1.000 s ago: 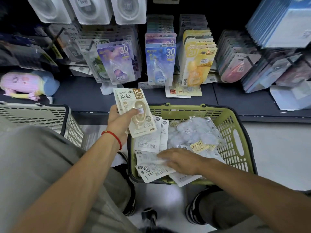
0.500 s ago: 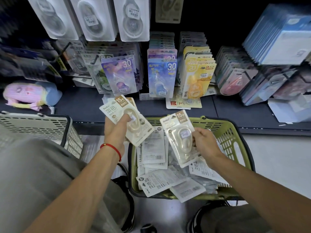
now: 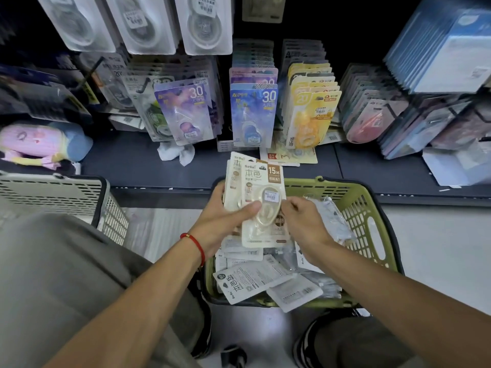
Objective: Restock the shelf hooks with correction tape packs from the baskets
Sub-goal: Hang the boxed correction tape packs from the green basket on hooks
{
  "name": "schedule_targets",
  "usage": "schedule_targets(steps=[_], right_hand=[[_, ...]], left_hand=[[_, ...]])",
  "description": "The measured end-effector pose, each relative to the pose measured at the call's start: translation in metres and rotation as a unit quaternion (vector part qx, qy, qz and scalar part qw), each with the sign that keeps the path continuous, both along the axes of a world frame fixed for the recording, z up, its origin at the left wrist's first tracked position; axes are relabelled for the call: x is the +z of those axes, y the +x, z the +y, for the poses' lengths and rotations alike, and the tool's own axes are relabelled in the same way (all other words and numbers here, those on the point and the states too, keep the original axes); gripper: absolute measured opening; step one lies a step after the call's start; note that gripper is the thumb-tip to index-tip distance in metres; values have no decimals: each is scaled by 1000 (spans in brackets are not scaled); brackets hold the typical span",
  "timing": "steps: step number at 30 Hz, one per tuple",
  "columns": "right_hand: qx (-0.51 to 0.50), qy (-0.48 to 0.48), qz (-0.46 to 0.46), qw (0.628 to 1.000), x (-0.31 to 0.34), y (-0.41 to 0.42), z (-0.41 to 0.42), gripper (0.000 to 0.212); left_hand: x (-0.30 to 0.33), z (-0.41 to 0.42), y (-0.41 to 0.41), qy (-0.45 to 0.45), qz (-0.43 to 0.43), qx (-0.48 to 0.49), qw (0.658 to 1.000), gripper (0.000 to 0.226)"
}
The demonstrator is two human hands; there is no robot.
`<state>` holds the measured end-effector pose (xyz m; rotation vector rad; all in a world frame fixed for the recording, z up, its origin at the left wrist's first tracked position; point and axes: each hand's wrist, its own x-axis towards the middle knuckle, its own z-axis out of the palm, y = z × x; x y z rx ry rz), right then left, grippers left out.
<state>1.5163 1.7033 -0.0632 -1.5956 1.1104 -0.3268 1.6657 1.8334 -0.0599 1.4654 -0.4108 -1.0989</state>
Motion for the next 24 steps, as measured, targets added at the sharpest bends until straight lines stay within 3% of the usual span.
schedule_targets(steps=[3, 5, 6, 8, 9, 12, 15, 17, 20, 22, 24], right_hand=[[58, -25, 0, 998, -2, -3, 4, 24], [190, -80, 61, 977, -4, -14, 4, 12], [303, -109, 113, 940, -9, -20, 6, 11], [494, -113, 199, 839, -27, -31, 15, 40], [539, -111, 227, 804, -36, -34, 22, 53], [572, -152, 227, 773, -51, -35, 31, 57], [525, -169, 179, 815, -44, -36, 16, 39], [424, -163, 134, 881, -36, -40, 0, 26], [217, -105, 59, 969, -18, -40, -25, 28], [84, -7, 1, 996, -2, -36, -40, 29], [-8, 76, -58, 995, 18, -31, -50, 31]], left_hand=[[0, 2, 5, 14, -6, 49, 999, 73], [3, 3, 13, 23, -1, 119, 993, 67], [4, 3, 18, 21, 1, 154, 988, 64], [6, 5, 26, 12, 8, 208, 978, 57], [6, 6, 28, 6, 15, 222, 975, 54], [7, 7, 27, -9, 35, 225, 974, 49], [10, 9, 29, -18, 32, 236, 971, 49], [13, 10, 33, -33, 39, 253, 966, 50], [17, 9, 36, -59, 49, 269, 960, 56], [17, 9, 37, -65, 43, 270, 960, 55], [16, 8, 35, -65, 35, 263, 962, 51]])
